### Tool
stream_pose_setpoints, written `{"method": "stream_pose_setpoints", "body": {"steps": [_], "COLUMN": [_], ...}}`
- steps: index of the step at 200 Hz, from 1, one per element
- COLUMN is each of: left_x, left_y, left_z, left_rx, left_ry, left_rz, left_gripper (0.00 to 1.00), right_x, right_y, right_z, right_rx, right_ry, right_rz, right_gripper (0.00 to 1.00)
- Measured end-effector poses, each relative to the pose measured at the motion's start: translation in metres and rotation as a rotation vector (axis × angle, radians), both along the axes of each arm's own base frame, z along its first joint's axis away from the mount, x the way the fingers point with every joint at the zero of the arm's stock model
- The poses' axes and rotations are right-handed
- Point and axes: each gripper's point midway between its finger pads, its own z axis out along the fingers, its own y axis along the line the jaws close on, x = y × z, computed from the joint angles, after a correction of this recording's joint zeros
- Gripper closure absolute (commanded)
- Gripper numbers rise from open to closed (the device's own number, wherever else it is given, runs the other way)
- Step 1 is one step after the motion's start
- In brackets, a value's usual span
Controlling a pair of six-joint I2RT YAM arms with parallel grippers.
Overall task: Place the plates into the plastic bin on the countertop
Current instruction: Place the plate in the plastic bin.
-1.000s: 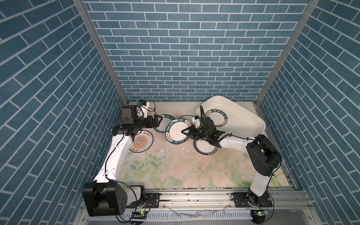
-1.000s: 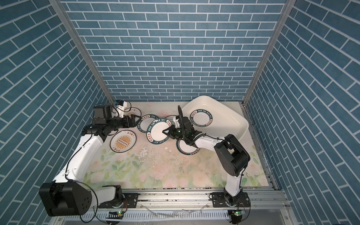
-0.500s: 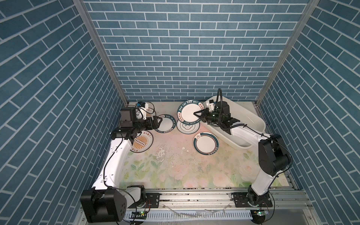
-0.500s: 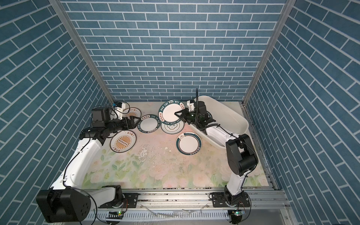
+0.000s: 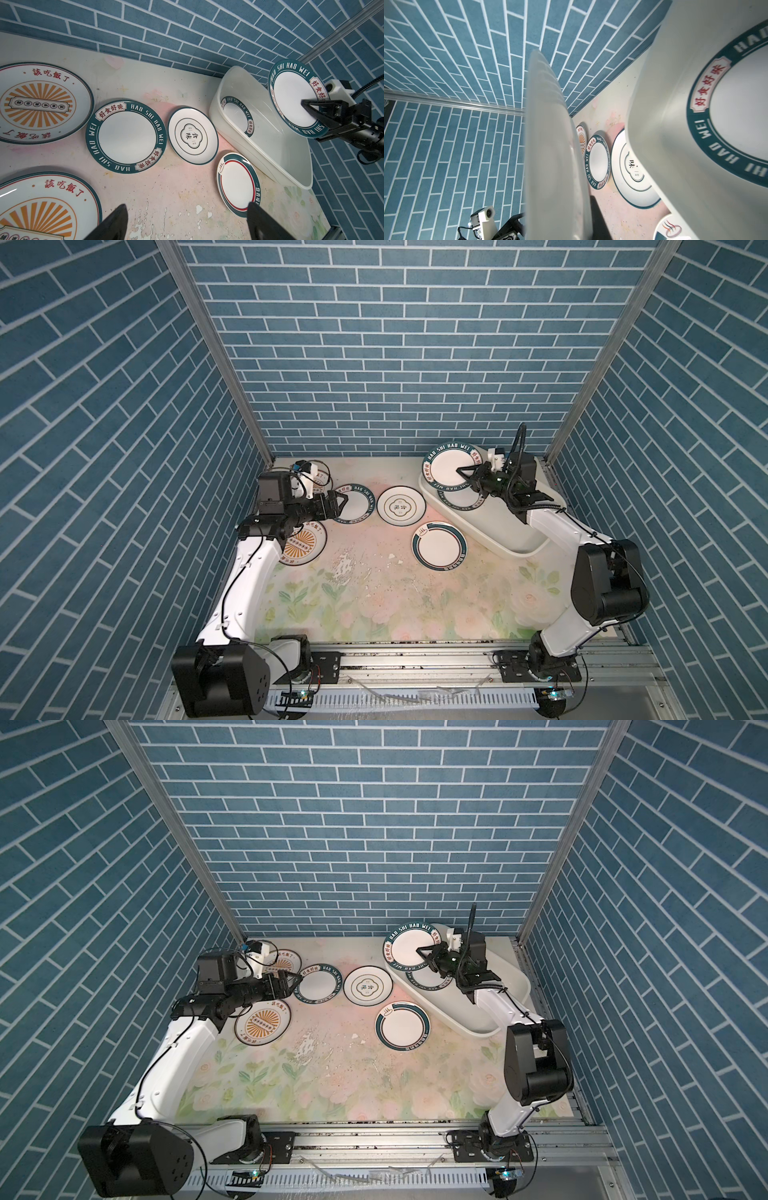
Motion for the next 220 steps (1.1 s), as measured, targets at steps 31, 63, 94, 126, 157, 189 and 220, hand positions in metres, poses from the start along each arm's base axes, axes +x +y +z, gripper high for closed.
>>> {"method": "stream_pose_setpoints", "body": {"steps": [31,63,94,126,157,189,220], "left_x": [0.000,0.001,0.000,-0.001,0.000,0.000,0.000], "left_y": [-0.001,-0.002,-0.002,-0.003,-0.002,-0.002,-0.002], "left_z": [0.001,0.002,-0.005,-0.007,-0.007,-0.008,-0.008], "left_rx": [-0.008,-0.017,-0.023,-0.024,-0.024,-0.024,-0.024], "left_ry": [0.000,-0.005,0.009,0.014,0.010,0.013,0.012], "left_rz": [-0.005,-0.004,-0.004,-0.004,-0.004,-0.003,-0.003], "left_gripper": [0.09,0.09,0.09,0.09,0.09,0.09,0.09], "right_x": [0.001,0.000,0.006,0.012,0.015,0.022,0.032], "right_y": [-0.025,-0.048,-0.072,-0.090,-0.093,-0.093,-0.094], "right_z": [-0.026,-0.049,-0.075,-0.113,-0.146,-0.154,-0.154], "right_rx": [-0.016,-0.025,-0.038,-0.070,-0.096,-0.119,-0.133], "right_ry": [0.051,0.099,0.152,0.232,0.319,0.348,0.349], "right_rz": [-0.042,-0.086,-0.132,-0.158,-0.151,-0.142,-0.136], "right_gripper": [0.88,0.88,0.88,0.88,0.88,0.87,0.86]}}
